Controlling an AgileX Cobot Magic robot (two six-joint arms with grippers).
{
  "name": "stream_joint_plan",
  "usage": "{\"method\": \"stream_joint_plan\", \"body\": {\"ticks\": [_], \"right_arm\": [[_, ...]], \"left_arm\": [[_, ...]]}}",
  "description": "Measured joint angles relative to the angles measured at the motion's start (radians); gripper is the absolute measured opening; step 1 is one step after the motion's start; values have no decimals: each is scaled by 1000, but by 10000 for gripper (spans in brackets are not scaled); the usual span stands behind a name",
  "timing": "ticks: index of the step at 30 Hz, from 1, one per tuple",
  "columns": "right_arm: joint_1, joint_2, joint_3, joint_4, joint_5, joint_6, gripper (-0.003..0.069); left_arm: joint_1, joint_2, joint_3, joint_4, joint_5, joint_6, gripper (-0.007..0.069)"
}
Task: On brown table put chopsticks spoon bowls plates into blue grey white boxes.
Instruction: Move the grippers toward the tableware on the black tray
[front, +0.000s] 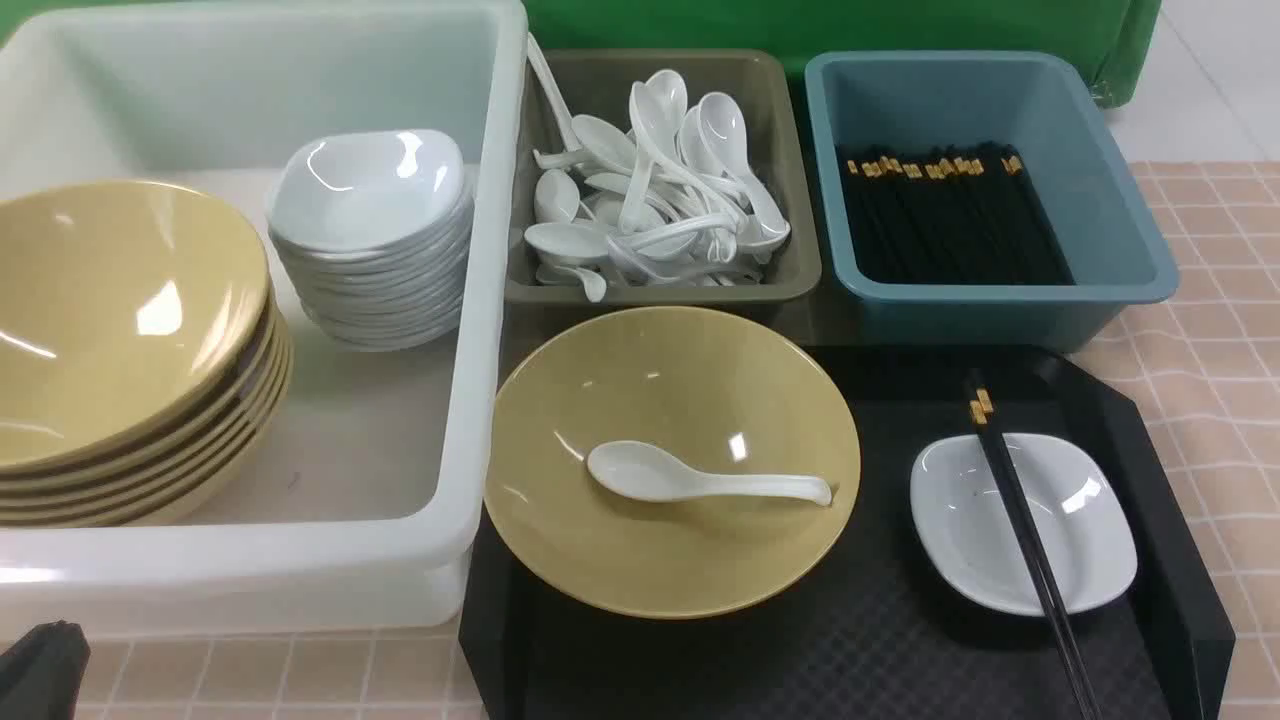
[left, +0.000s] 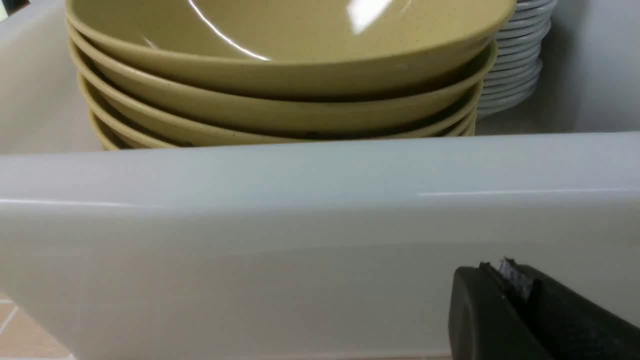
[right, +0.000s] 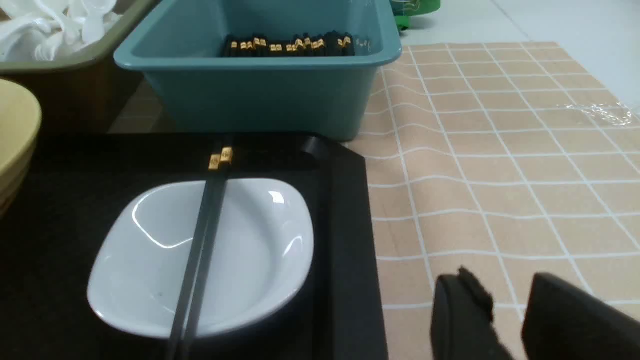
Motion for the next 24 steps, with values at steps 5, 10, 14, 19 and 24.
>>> {"method": "stream_joint_plan", "body": {"ticks": [5,10,14,19,24], "right_arm": [[0,0,0,0,0,0,236],[0,0,0,0,0,0,236],[0,0,0,0,0,0,236],[0,0,0,0,0,0,236],[0,0,0,0,0,-1,236]], "left_arm": [[0,0,0,0,0,0,2],[0,0,0,0,0,0,2],[0,0,0,0,0,0,2],[0,0,0,0,0,0,2],[0,0,0,11,3,0,2]]}}
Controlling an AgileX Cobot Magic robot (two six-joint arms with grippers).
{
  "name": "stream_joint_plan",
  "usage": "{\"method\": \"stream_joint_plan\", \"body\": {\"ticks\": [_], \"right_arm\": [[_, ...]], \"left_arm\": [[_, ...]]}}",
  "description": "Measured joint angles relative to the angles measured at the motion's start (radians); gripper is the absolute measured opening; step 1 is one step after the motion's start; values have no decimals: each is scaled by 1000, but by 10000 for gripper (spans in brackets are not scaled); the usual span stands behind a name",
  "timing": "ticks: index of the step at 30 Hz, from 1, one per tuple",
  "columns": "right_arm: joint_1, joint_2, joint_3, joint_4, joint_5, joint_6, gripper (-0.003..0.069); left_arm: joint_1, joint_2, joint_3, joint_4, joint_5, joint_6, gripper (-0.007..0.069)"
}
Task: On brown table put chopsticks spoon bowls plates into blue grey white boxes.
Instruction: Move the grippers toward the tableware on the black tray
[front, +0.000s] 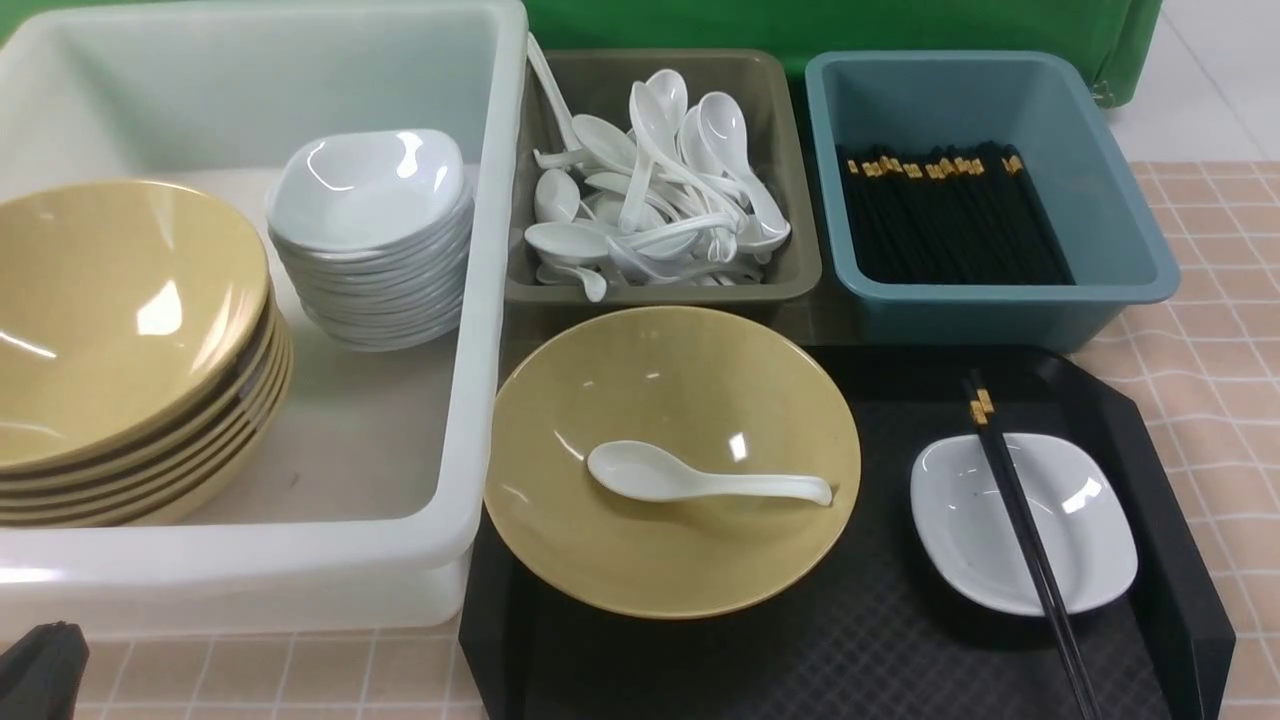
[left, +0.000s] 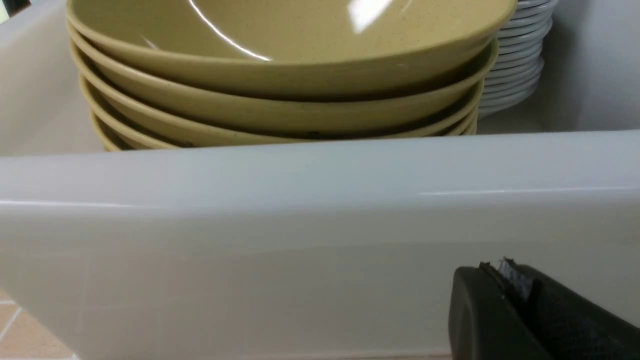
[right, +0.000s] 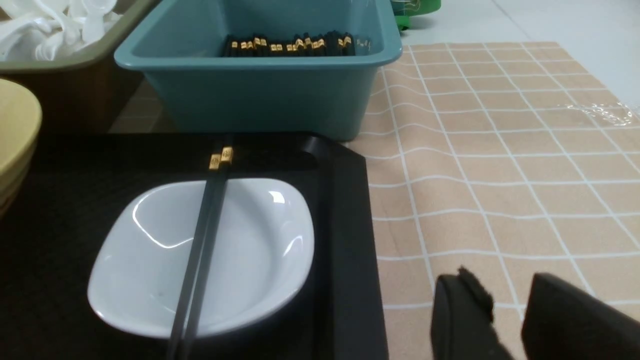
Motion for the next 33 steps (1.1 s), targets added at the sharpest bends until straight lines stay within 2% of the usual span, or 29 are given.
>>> {"method": "stream_joint_plan", "body": {"ticks": [26,33], "right_arm": [[0,0,0,0,0,0,236],[0,0,0,1,0,42,236]], "left_arm": [[0,0,0,4,2,0,2],[0,0,0,25,2,5,2]]}}
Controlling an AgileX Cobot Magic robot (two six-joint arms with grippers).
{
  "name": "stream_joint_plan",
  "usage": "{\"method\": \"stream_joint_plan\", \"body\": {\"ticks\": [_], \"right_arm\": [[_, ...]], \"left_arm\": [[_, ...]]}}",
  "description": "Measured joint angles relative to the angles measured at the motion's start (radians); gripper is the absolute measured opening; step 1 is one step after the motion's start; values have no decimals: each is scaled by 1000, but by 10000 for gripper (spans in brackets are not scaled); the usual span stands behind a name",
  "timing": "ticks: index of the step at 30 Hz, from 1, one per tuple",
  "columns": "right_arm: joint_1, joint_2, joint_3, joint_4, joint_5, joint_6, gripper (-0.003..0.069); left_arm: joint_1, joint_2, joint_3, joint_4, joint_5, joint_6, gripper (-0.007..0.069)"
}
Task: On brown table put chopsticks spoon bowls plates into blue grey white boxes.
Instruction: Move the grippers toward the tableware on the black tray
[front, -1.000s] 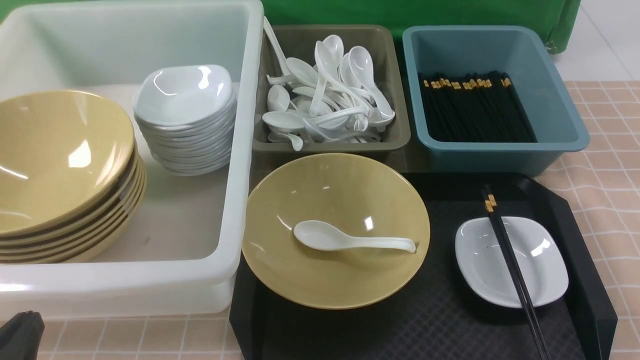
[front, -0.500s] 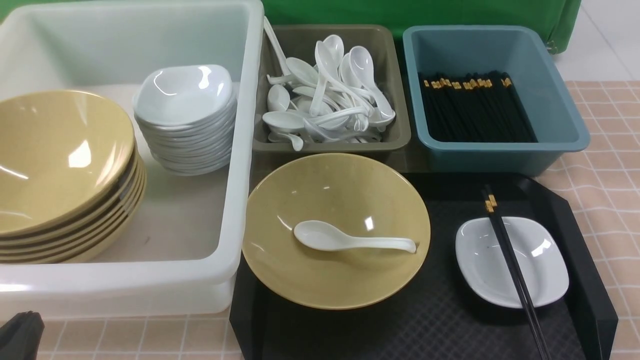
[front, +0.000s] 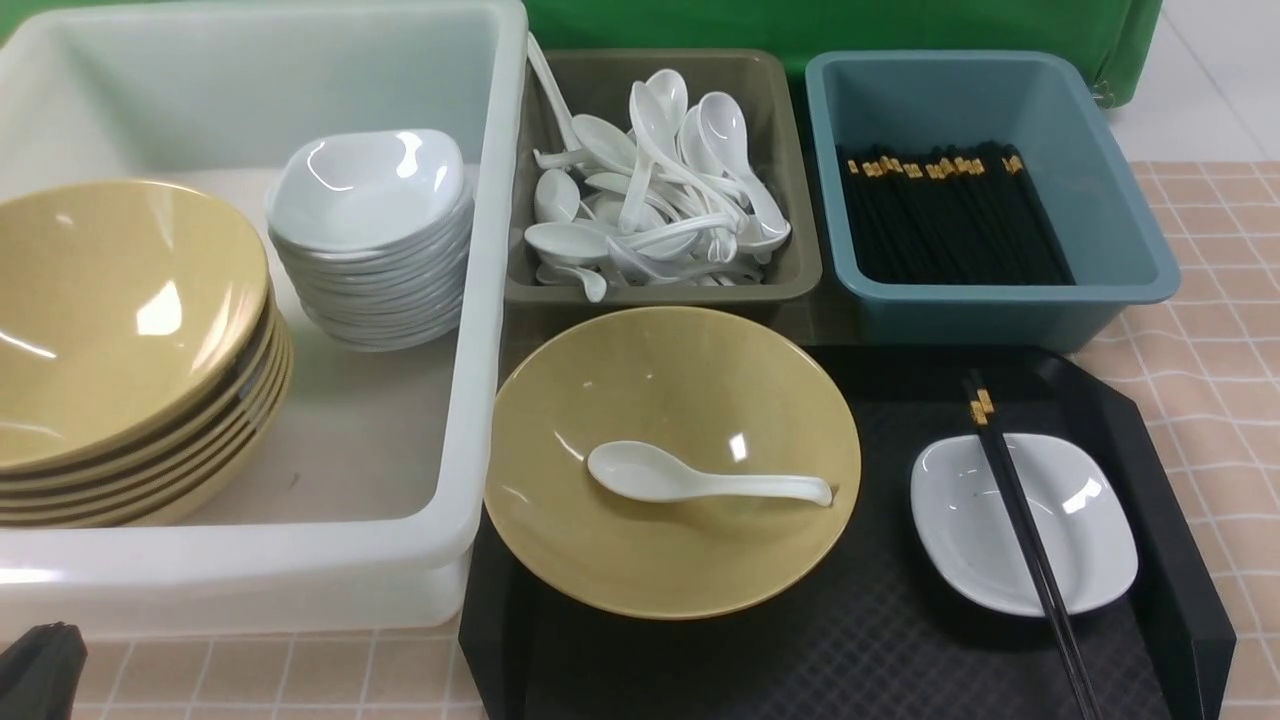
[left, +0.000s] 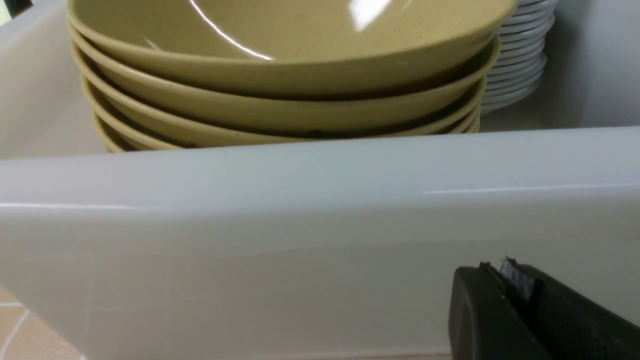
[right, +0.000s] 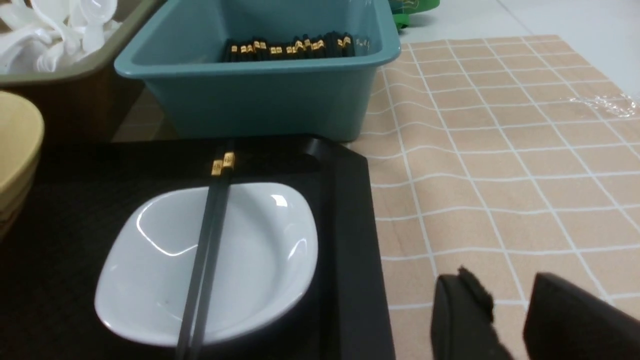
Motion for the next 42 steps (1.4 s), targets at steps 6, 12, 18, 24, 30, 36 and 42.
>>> {"method": "stream_joint_plan", "body": {"ticks": [6,12,18,24,30,36,42], "right_arm": [[0,0,0,38,-5,75,236],[0,0,0,282,-19,543,236],[0,0,0,348,-19,691,236],[2,0,0,348,-42,624,236],[47,0,-39,355,-21,359,236],[120,213,-303,356,103,-22,144],[128,606,-591,354,333,-354,40]], "left_arm": [[0,-1,0,-180,-100,-120,2],[0,-1,0,-688,-371,-425,2],[0,-1,0,-969,-466,-414,2],[0,-1,0,-1000,-432,-371,2],[0,-1,-97,-845,-206,-212,4],[0,177,-379,-562,63,12,3],[0,515,-657,-357,384,102,3]]}}
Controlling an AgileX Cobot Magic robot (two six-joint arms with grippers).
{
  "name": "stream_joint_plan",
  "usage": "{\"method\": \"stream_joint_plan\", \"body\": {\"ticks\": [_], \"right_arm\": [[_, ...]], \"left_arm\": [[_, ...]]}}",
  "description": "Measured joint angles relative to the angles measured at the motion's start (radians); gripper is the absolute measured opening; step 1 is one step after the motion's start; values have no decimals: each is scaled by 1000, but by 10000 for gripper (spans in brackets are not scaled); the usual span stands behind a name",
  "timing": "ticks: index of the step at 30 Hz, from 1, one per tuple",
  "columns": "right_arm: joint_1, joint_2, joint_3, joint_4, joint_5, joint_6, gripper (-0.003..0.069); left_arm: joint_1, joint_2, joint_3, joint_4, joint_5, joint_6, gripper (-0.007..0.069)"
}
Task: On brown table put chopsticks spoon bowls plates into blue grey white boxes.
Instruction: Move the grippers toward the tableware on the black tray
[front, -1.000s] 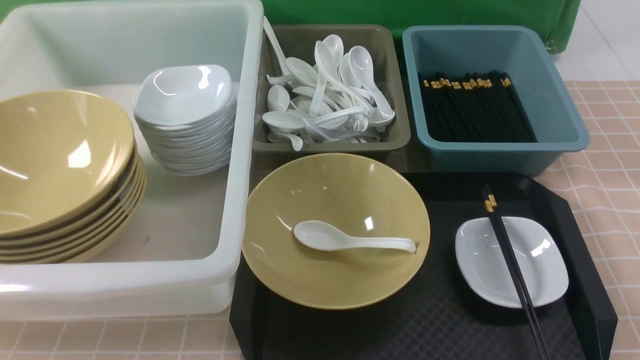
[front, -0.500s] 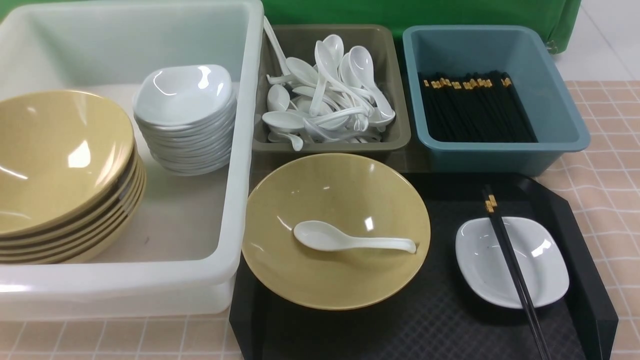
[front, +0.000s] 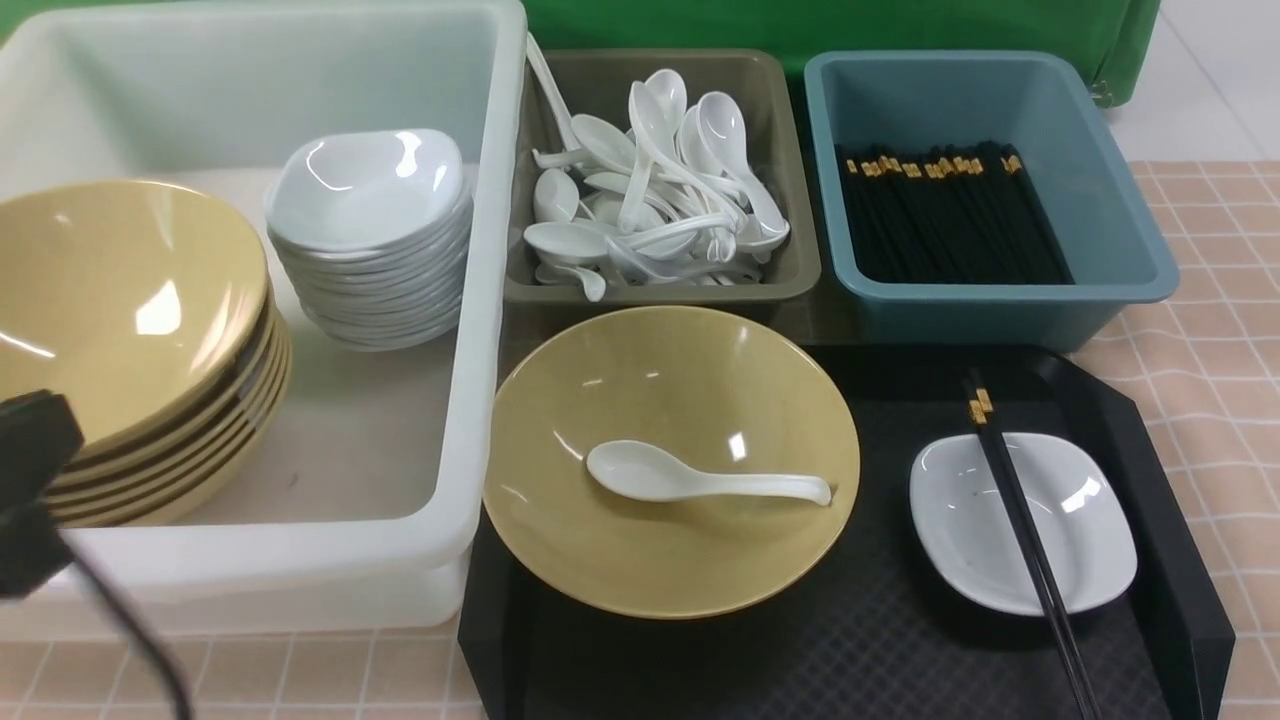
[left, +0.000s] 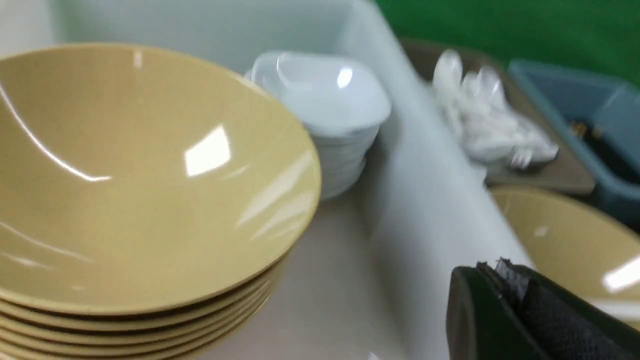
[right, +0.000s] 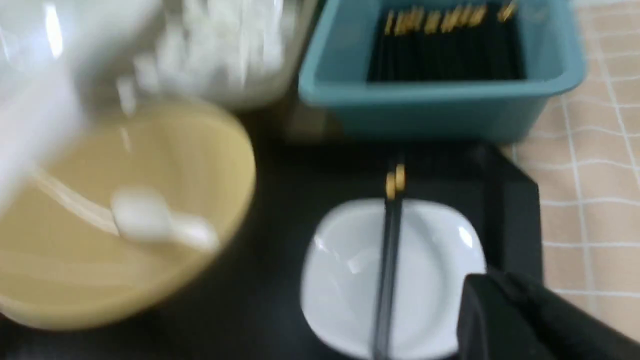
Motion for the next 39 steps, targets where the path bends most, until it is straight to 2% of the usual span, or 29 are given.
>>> {"method": "stream_joint_plan", "body": {"ticks": [2,4,6,10,11,14,18,20,22,23,25,29,35,37,39], "right_arm": [[0,186,-142,-2,170,-129,37],[13,312,-234,-7,261,-175,37],[38,425,-292,-9,311,-188,37],[149,649,-365,-68,330,-177,40],[155,658,-365,-74,328,-177,40],[227,801,-403,-180,306,-86,53],[242,939,-443,-286,278,24,122],[239,981,-458,-310,275,59,195],[239,1002,-465,-319,260,85,295],[239,1004,-466,-320,256,88,304],[239,1009,-469,-321,225,117,414],[239,1012,-470,-321,193,139,536],[239,1055,-471,-321,185,146,554],[239,1075,-471,-321,181,148,543],[239,1095,-471,-321,180,161,501]], "left_arm": [[-1,174,-153,83,191,57,3],[-17,275,-238,126,309,102,3],[-65,365,-306,144,365,148,3],[-245,498,-376,143,384,204,3],[-255,504,-379,143,384,206,3],[-420,620,-416,143,364,213,3],[-541,744,-453,143,278,217,3],[-580,801,-465,143,229,219,3],[-602,853,-471,143,183,230,3],[-604,861,-471,143,179,231,3],[-611,901,-471,143,153,246,3],[-611,958,-471,146,145,276,3],[-611,989,-471,146,136,292,3],[-611,993,-471,147,133,292,3],[-611,993,-471,147,130,292,3]]}}
